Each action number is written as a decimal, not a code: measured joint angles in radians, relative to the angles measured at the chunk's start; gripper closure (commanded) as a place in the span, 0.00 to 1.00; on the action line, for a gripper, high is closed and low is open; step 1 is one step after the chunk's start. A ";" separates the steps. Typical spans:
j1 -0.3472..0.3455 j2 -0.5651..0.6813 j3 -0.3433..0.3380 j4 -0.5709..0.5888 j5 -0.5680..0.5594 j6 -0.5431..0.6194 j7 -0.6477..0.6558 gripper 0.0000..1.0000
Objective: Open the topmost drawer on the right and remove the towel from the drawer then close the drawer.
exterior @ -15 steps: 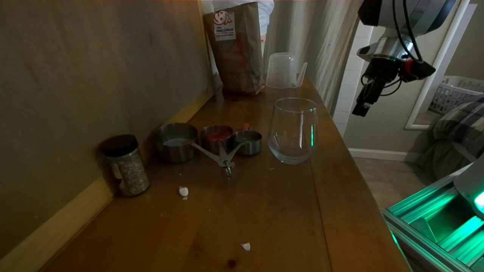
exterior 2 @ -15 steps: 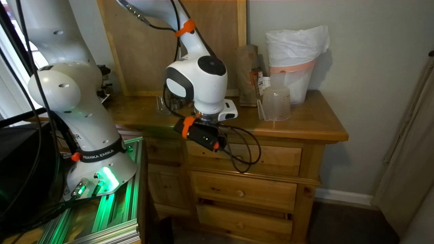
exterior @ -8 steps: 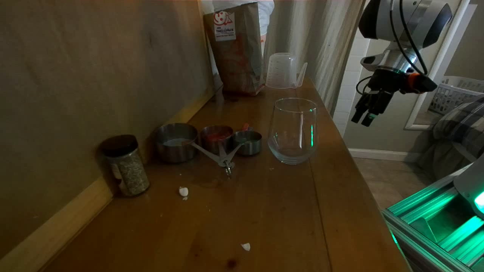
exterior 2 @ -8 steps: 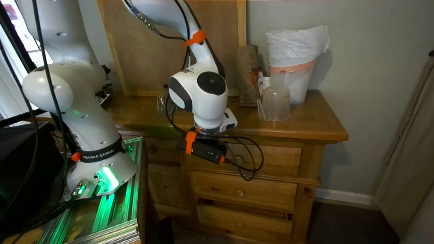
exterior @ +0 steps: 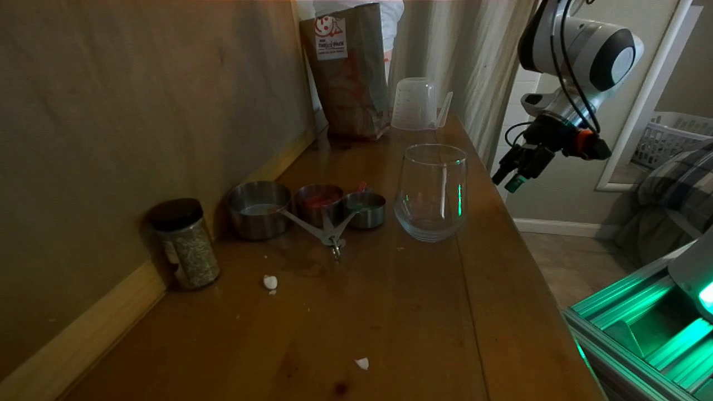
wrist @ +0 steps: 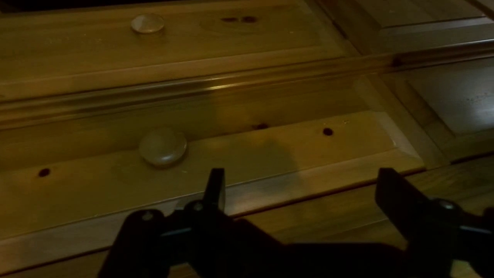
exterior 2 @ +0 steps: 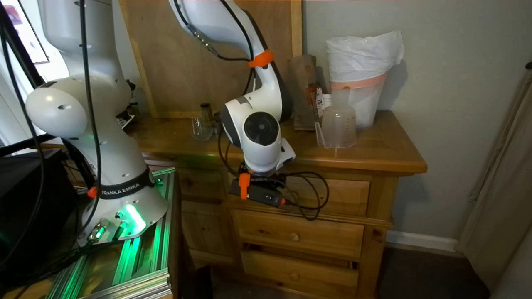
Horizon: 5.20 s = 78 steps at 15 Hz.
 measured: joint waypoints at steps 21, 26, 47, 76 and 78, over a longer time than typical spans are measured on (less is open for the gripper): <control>-0.030 0.310 -0.009 0.252 0.225 -0.140 -0.268 0.00; -0.033 0.403 -0.018 0.330 0.235 -0.229 -0.282 0.00; -0.036 0.588 -0.033 0.496 0.367 -0.384 -0.365 0.73; -0.044 0.566 -0.189 0.431 0.369 -0.450 -0.381 0.23; -0.059 0.562 -0.205 0.435 0.369 -0.453 -0.381 0.16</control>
